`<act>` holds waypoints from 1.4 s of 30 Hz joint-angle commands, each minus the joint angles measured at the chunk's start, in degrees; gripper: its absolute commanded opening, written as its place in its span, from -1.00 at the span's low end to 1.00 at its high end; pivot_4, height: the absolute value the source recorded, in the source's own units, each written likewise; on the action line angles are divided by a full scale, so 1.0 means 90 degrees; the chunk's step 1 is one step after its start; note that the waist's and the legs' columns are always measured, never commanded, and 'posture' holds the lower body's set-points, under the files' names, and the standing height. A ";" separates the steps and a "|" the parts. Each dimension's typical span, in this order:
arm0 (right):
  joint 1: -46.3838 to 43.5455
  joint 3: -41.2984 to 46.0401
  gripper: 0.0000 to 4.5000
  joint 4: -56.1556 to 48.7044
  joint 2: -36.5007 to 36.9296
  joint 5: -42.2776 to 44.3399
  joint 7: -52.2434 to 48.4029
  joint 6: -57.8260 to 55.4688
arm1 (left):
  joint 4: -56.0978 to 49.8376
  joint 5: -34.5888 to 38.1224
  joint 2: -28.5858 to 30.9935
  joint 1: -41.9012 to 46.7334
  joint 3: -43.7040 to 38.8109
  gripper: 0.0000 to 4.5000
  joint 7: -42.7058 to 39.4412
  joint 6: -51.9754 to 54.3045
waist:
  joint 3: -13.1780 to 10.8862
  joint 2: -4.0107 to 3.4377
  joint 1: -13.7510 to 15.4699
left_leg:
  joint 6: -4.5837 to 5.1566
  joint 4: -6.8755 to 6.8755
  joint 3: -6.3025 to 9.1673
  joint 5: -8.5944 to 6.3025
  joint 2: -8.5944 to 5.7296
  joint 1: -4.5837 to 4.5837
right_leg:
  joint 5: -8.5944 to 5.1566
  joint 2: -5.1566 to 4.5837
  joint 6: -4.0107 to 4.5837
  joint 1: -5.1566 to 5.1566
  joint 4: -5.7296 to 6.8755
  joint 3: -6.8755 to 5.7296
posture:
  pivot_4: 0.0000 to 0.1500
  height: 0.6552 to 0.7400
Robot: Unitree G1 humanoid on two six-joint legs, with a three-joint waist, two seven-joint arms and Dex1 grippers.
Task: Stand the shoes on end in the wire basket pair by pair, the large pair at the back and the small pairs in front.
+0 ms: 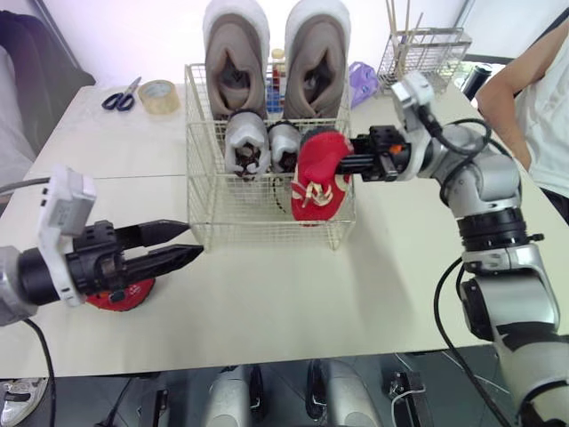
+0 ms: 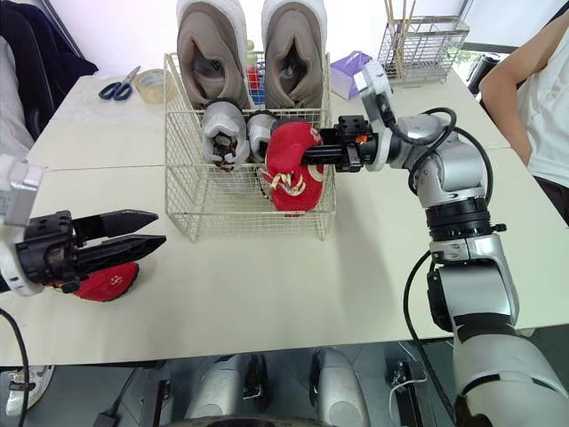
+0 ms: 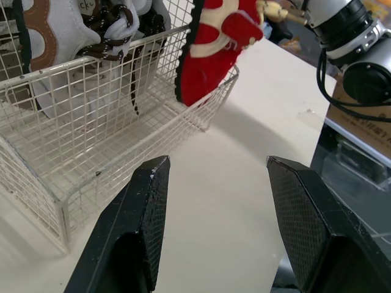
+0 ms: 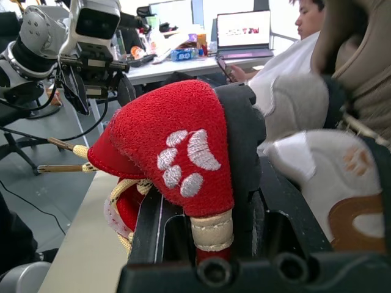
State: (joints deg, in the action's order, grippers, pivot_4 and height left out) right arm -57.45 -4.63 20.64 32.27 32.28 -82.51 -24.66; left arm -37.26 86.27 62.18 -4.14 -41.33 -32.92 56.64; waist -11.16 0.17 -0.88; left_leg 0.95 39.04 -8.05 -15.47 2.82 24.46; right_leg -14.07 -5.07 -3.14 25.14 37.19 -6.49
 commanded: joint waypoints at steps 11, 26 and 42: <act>0.0260 0.0235 0.69 -0.0318 0.0350 -0.0405 0.0149 -0.0019 | 0.0225 -0.0271 -0.0148 0.0148 0.0308 0.18 -0.0018 -0.0289 | 0.0001 0.0001 0.0007 | 0.0000 0.0001 0.0000 0.0000 -0.0001 0.0000 | 0.0000 0.0002 0.0000 0.0000 0.0000 0.0000 | 1.00 1.00; 0.0776 0.0691 0.69 -0.3180 0.0792 0.0209 0.1682 -0.1742 | 0.0343 -0.0810 -0.0266 0.0274 0.0491 0.18 -0.0178 -0.0416 | 0.0002 0.0003 0.0003 | -0.0003 -0.0001 0.0001 0.0002 0.0004 -0.0001 | 0.0000 0.0000 0.0000 0.0002 0.0003 0.0000 | 1.00 1.00; -0.1173 0.1391 0.99 -0.2581 0.0878 0.2306 0.0567 -0.2721 | 0.3344 -0.1975 -0.0103 0.0263 -0.1912 1.00 0.0867 0.0333 | 0.0003 0.0006 -0.0111 | 0.0003 -0.0012 -0.0018 -0.0001 0.0005 -0.0002 | 0.0003 0.0006 0.0003 0.0018 0.0003 0.0005 | 1.00 1.00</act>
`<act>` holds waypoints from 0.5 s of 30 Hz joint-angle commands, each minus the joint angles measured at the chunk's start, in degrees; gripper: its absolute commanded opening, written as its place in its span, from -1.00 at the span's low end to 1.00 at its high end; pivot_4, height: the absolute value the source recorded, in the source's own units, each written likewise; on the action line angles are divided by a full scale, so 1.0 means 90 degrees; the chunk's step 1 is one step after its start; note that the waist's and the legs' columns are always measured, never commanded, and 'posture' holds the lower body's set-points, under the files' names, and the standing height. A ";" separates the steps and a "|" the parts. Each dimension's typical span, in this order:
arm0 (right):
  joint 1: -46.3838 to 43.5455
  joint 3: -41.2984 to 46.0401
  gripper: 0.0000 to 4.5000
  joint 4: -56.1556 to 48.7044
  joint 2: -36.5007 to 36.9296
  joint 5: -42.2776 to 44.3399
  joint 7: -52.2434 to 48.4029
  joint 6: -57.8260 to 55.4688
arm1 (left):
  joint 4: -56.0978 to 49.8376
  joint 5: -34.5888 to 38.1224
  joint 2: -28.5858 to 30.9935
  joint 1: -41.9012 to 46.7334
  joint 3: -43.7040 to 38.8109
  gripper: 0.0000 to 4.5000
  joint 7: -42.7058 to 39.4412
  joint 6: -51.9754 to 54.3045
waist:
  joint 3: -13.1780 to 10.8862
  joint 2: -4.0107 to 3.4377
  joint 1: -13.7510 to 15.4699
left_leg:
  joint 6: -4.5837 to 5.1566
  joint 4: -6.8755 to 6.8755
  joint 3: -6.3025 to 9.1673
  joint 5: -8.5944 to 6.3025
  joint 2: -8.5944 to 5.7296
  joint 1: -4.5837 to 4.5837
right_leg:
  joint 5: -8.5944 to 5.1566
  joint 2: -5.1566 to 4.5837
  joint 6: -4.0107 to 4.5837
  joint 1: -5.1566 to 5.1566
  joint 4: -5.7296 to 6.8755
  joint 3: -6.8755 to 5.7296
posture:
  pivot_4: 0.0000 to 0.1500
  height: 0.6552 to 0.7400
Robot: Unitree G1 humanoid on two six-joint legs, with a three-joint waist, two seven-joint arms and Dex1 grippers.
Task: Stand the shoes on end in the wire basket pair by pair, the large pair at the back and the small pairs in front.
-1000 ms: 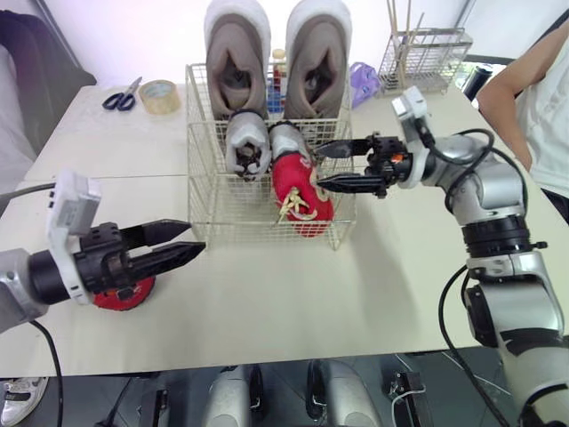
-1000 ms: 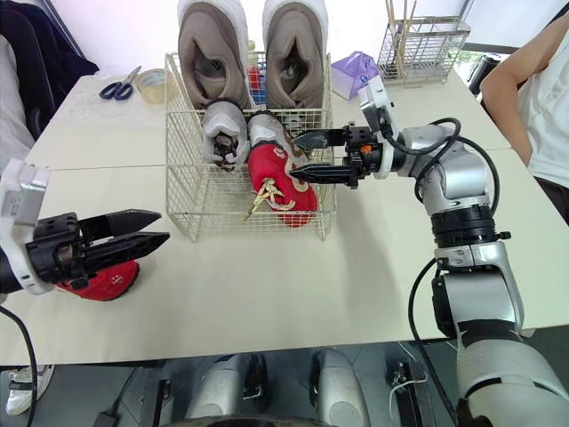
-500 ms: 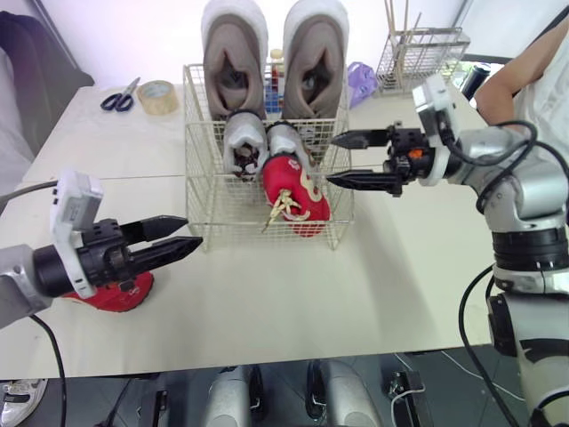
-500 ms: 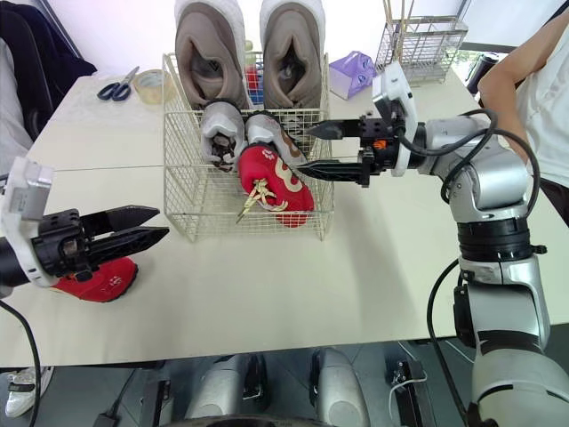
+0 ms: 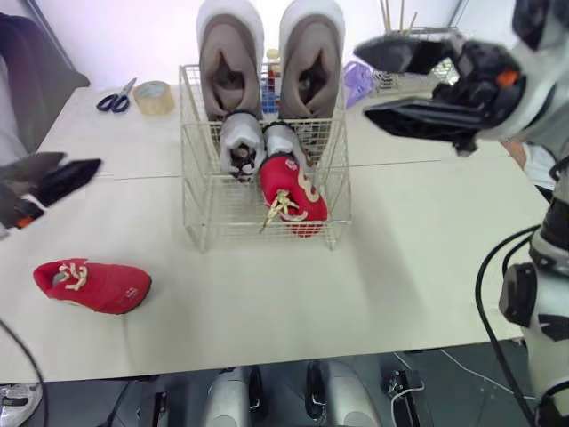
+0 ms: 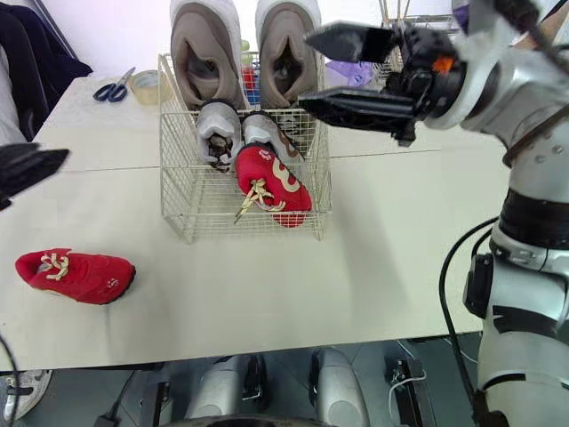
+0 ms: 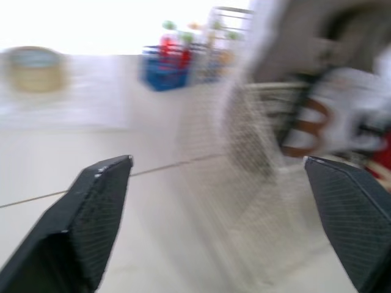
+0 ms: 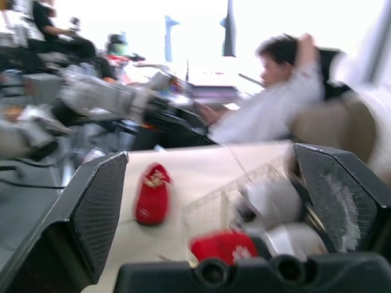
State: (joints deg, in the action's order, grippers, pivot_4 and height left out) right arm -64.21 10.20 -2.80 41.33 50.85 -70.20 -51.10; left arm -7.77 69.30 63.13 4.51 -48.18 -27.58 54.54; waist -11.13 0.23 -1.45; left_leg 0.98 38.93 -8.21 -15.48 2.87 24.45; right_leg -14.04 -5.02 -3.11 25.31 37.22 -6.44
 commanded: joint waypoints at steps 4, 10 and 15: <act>-0.0264 -0.0992 0.99 -0.0262 -0.0207 0.0078 -0.2017 0.0591 | -0.0313 0.0515 -0.0921 -0.2449 -0.2612 1.00 0.0611 0.1855 | 0.0006 0.0014 -0.0162 | 0.0004 -0.0007 -0.0009 -0.0004 0.0003 0.0000 | -0.0002 -0.0019 -0.0005 0.0002 -0.0006 0.0005 | 1.00 1.00; -0.0053 -0.1815 0.99 -0.0006 -0.0111 -0.0157 -0.2477 0.1540 | -0.1589 0.2897 -0.2699 -0.4568 -0.3481 1.00 0.1827 0.1861 | 0.0014 0.0063 -0.0051 | -0.0017 0.0007 0.0018 -0.0020 -0.0008 -0.0004 | -0.0003 -0.0058 -0.0002 0.0007 -0.0006 -0.0013 | 1.00 1.00; 0.0030 -0.2164 0.99 0.0227 -0.0155 -0.0169 -0.2477 0.1900 | -0.2446 0.3732 -0.3644 -0.5193 -0.2553 1.00 0.3074 0.0717 | 0.0019 0.0063 0.0038 | 0.0027 0.0007 0.0023 -0.0051 -0.0026 -0.0012 | -0.0012 -0.0091 0.0046 0.0004 -0.0016 -0.0011 | 1.00 1.00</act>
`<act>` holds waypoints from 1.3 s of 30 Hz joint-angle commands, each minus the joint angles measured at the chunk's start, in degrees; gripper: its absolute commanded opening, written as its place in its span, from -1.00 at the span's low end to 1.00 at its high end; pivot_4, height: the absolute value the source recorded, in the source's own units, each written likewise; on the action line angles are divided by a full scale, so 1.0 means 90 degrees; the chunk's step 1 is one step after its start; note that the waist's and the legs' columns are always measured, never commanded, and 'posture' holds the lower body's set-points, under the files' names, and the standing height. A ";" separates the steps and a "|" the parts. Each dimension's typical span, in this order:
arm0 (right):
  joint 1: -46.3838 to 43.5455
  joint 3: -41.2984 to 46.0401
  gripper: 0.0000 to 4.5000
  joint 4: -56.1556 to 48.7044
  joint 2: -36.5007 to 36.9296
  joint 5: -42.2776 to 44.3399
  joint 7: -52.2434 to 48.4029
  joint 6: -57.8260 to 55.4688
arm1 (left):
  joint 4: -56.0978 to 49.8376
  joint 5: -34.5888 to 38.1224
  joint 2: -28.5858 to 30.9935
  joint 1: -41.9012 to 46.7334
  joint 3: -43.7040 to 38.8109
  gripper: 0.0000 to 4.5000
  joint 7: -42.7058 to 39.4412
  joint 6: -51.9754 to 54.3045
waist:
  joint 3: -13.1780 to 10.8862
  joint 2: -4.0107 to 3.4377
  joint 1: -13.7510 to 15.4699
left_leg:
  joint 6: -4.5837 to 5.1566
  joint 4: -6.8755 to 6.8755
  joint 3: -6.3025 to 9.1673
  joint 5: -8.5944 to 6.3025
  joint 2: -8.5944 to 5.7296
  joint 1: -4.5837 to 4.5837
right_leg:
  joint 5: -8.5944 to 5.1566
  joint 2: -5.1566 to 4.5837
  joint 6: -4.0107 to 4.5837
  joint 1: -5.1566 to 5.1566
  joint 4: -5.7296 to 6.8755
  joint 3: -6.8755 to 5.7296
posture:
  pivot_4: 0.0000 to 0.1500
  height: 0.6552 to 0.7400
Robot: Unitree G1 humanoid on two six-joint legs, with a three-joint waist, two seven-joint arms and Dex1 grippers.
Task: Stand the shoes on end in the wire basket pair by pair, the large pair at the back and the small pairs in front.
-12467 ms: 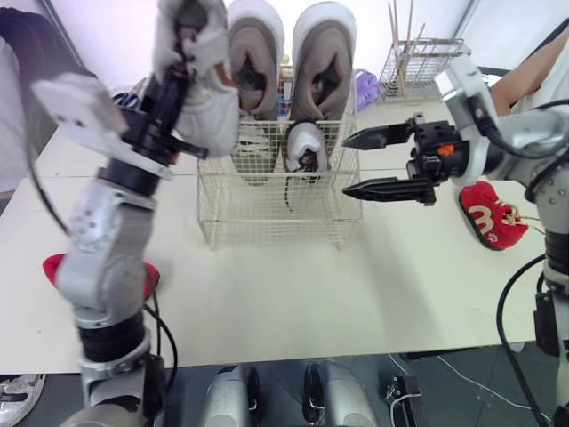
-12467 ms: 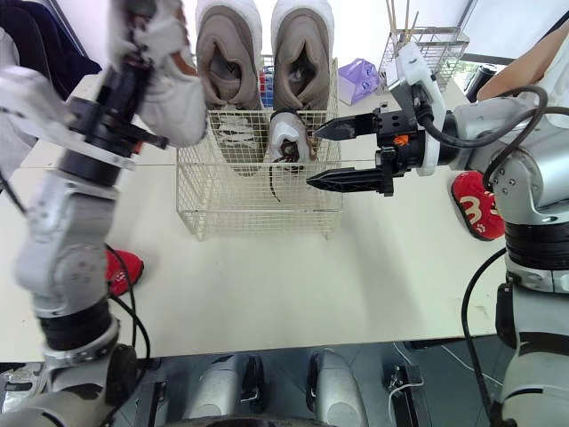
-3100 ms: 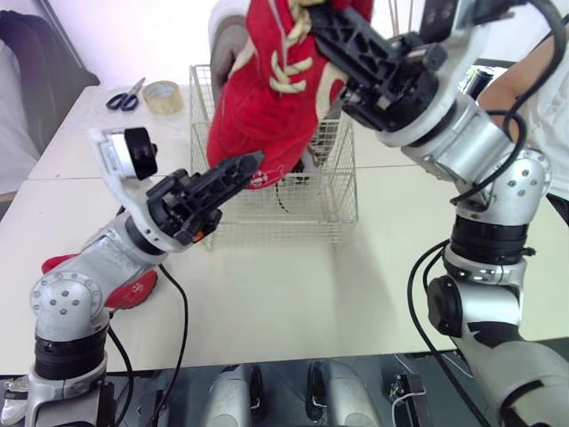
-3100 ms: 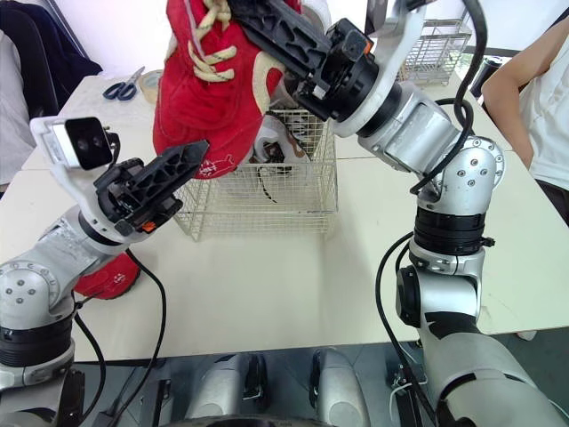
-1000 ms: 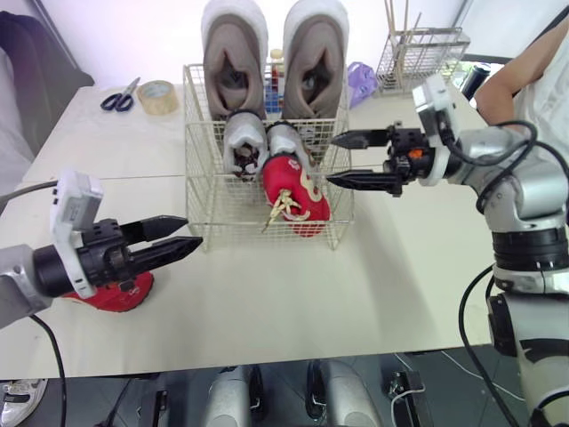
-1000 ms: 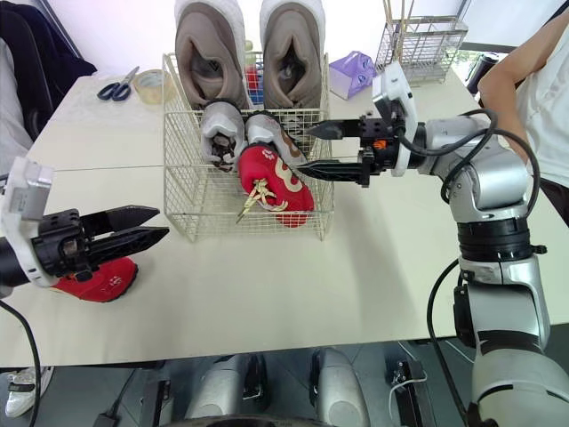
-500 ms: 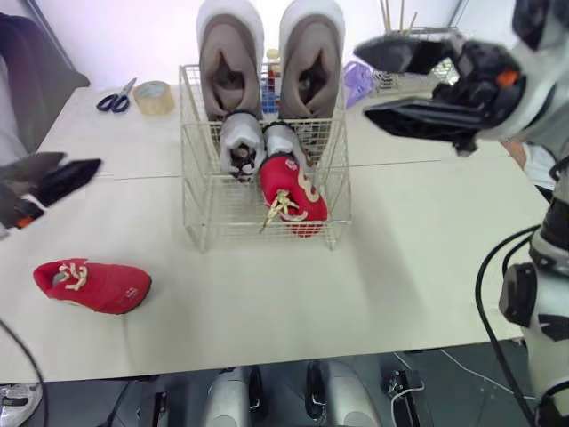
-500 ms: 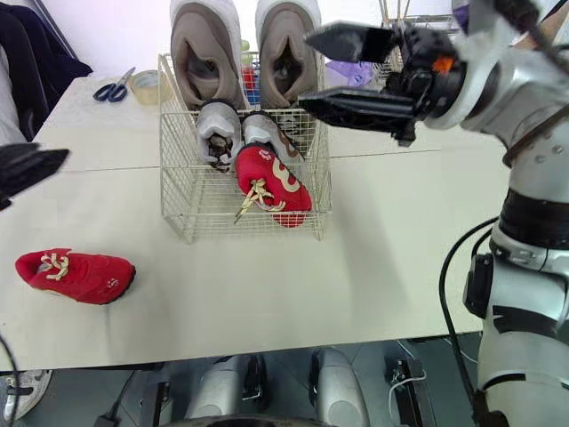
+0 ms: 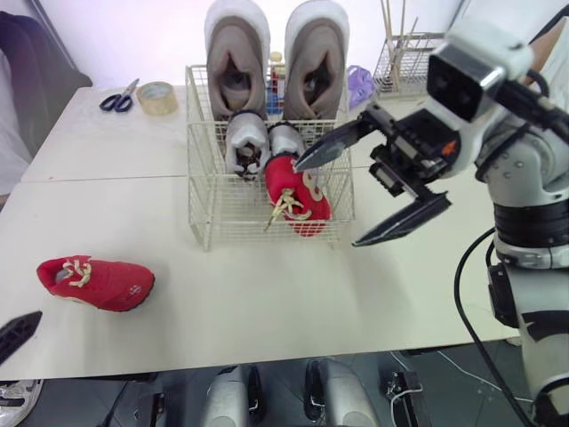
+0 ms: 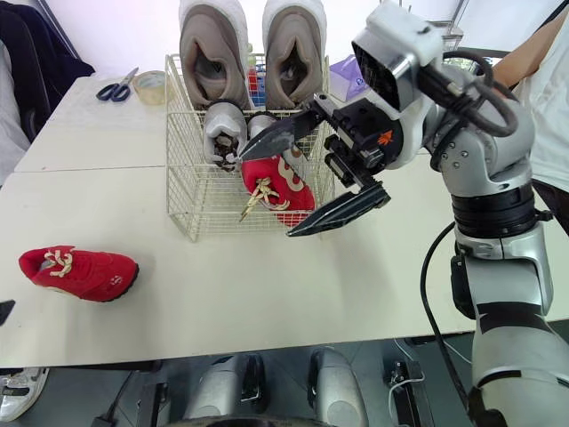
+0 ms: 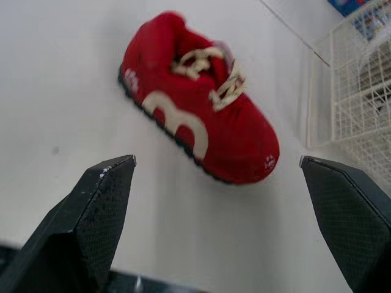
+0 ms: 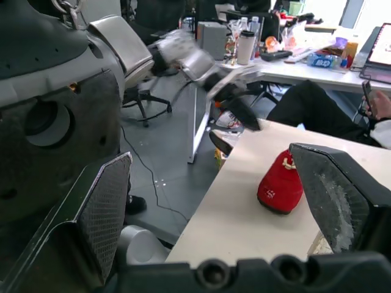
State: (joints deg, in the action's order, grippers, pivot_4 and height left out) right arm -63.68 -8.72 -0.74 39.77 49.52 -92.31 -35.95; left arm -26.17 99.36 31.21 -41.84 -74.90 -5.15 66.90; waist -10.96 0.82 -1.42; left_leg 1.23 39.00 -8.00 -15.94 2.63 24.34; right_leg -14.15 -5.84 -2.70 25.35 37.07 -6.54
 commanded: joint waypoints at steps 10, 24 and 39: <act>0.0101 -0.0128 0.99 -0.0065 0.0145 -0.0334 -0.0020 0.0166 | 0.0364 0.0226 -0.0136 0.1232 0.2257 1.00 0.2068 -0.2273 | 0.0009 -0.0014 0.0026 | 0.0003 -0.0001 -0.0003 0.0001 0.0001 0.0006 | -0.0001 0.0001 0.0011 -0.0007 0.0002 -0.0001 | 1.00 1.00; 0.0454 0.0468 1.00 -0.0676 0.0172 -0.0283 0.0664 -0.0522 | 0.1646 -0.1052 0.0174 0.2546 0.3434 0.19 0.2469 -0.2571 | 0.0019 -0.0031 0.0057 | 0.0004 0.0000 -0.0004 0.0001 0.0001 0.0006 | 0.0000 0.0002 0.0010 -0.0009 0.0005 -0.0004 | 1.00 1.00; 0.0336 0.1035 1.00 -0.0105 0.0367 -0.0471 0.1190 -0.0624 | -0.0239 -0.1345 0.2559 0.4076 0.1885 -0.56 0.0792 -0.3372 | 0.0015 -0.0002 0.0106 | -0.0029 0.0003 0.0001 0.0020 0.0001 0.0016 | 0.0000 0.0000 0.0012 0.0003 -0.0003 -0.0013 | 1.00 1.00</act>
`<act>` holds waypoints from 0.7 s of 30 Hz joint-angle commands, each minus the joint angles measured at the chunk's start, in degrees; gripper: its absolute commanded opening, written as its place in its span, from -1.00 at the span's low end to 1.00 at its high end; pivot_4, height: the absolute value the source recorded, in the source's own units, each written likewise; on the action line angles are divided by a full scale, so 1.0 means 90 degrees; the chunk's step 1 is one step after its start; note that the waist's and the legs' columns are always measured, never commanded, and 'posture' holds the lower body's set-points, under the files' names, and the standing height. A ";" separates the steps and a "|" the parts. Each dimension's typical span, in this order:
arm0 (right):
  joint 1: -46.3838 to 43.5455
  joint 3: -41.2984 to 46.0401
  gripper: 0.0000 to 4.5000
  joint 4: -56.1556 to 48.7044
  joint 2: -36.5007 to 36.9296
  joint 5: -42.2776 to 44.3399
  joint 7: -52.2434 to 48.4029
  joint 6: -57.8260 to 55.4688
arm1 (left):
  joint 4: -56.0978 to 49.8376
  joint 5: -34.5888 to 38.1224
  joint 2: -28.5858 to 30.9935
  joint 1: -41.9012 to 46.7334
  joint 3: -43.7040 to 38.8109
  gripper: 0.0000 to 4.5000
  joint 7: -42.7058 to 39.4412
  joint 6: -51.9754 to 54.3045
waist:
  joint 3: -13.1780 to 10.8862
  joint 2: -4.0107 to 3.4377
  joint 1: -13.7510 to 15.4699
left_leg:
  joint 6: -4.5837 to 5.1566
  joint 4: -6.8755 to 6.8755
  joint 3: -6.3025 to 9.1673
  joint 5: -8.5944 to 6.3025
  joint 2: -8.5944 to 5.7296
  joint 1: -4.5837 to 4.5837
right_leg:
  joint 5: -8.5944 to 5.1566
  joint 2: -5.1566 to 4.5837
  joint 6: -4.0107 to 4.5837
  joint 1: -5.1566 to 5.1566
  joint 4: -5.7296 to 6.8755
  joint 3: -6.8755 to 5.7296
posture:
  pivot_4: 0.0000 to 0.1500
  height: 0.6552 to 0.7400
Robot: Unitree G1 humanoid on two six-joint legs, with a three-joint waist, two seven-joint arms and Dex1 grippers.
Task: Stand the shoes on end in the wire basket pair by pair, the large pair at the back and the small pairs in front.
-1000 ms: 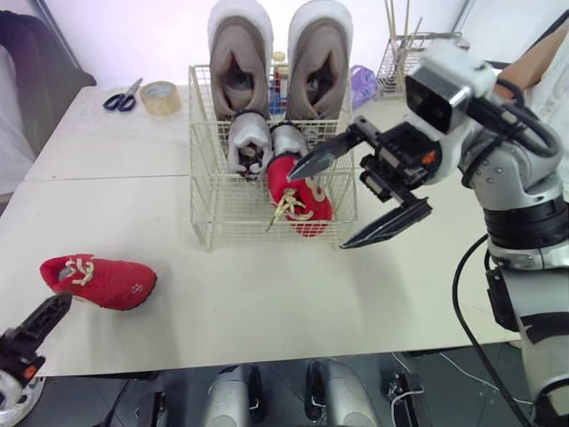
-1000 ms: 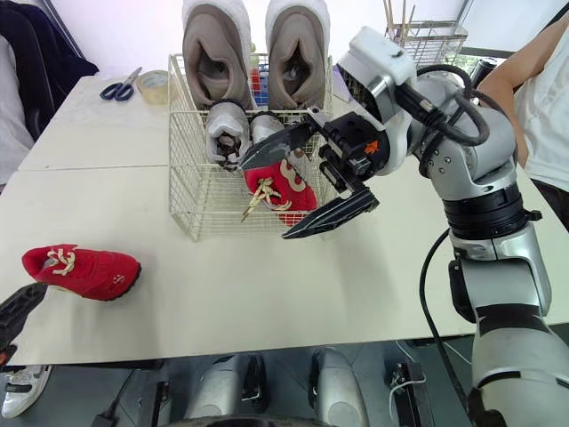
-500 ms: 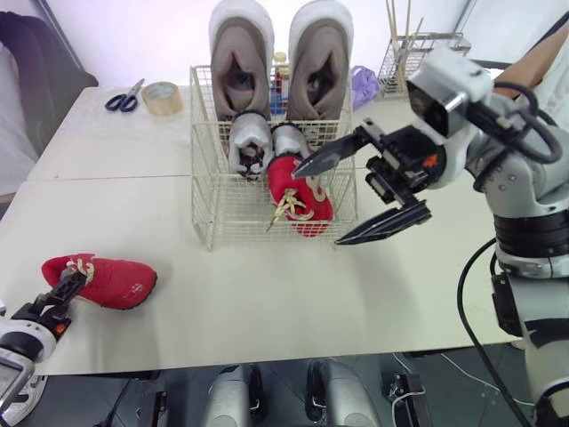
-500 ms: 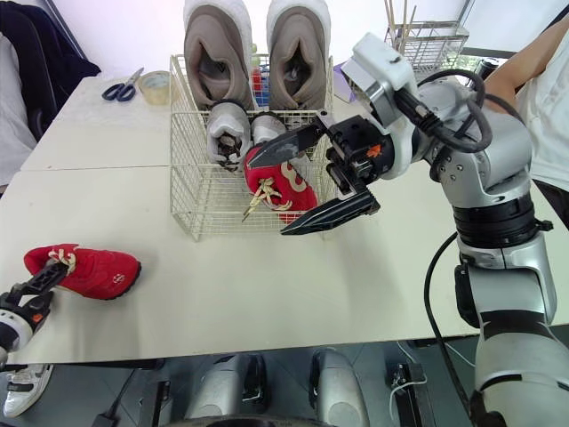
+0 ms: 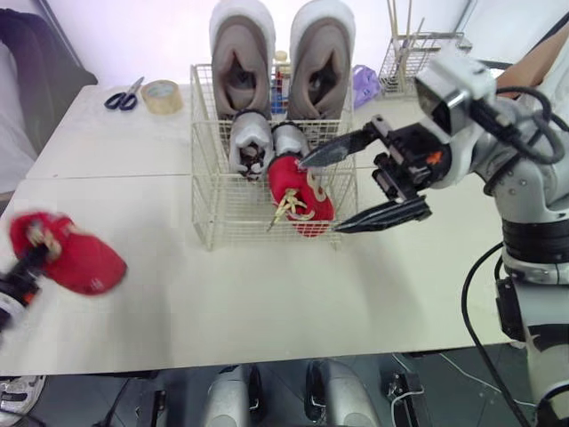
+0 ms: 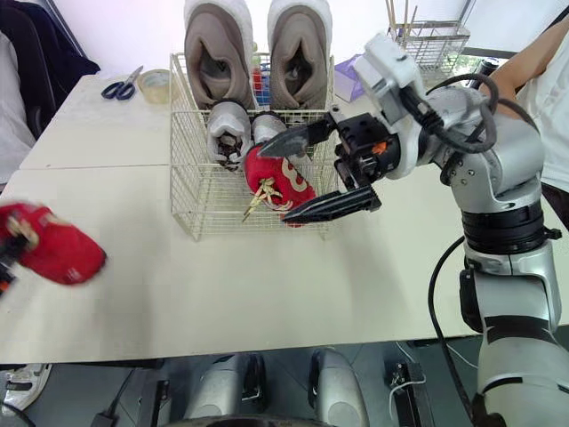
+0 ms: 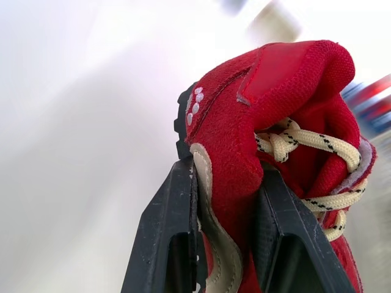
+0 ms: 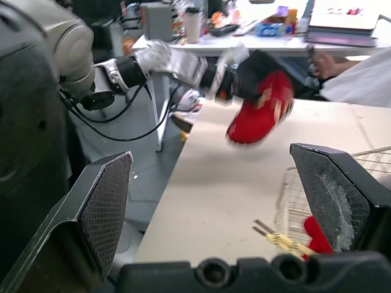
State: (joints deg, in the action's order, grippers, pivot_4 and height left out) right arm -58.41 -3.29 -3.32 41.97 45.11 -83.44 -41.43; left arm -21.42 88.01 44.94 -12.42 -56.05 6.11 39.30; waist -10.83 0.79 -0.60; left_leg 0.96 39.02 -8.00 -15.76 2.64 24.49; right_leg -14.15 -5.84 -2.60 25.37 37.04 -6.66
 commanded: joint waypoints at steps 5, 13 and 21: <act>-0.0366 0.0581 1.00 0.0624 0.0249 -0.0283 0.0450 0.0146 | -0.1475 -0.1237 0.2023 0.2187 0.1696 -0.56 -0.0844 -0.0515 | 0.0016 -0.0066 -0.0035 | 0.0029 0.0000 -0.0028 -0.0017 -0.0024 -0.0003 | 0.0004 -0.0024 -0.0002 -0.0035 -0.0016 0.0002 | 1.00 1.00; -0.0494 0.0736 1.00 0.0618 0.0419 -0.0306 0.0633 -0.0064 | -0.1544 -0.4029 0.0462 0.3734 0.4633 -0.56 -0.1187 -0.1545 | 0.0000 -0.0057 -0.0015 | 0.0019 -0.0006 -0.0071 0.0020 0.0020 -0.0002 | 0.0027 0.0069 -0.0050 -0.0010 0.0003 0.0011 | 1.00 1.00; -0.0462 0.0971 1.00 0.0322 0.0668 -0.0120 0.0841 -0.0486 | -0.1366 -0.6342 -0.1196 0.3554 0.5753 -0.56 -0.1297 -0.2672 | 0.0001 -0.0046 0.0048 | 0.0022 0.0005 -0.0077 0.0020 0.0031 -0.0004 | 0.0029 0.0075 -0.0054 -0.0013 0.0005 0.0019 | 1.00 1.00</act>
State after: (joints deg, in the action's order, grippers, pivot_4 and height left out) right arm -61.23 3.12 1.37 46.52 42.64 -76.14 -45.44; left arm -32.73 34.68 34.66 20.14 -5.12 -5.64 17.59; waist -10.83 0.38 -0.17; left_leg 1.19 39.10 -8.69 -15.59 2.91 24.46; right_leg -13.86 -5.18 -3.12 25.25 37.08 -6.49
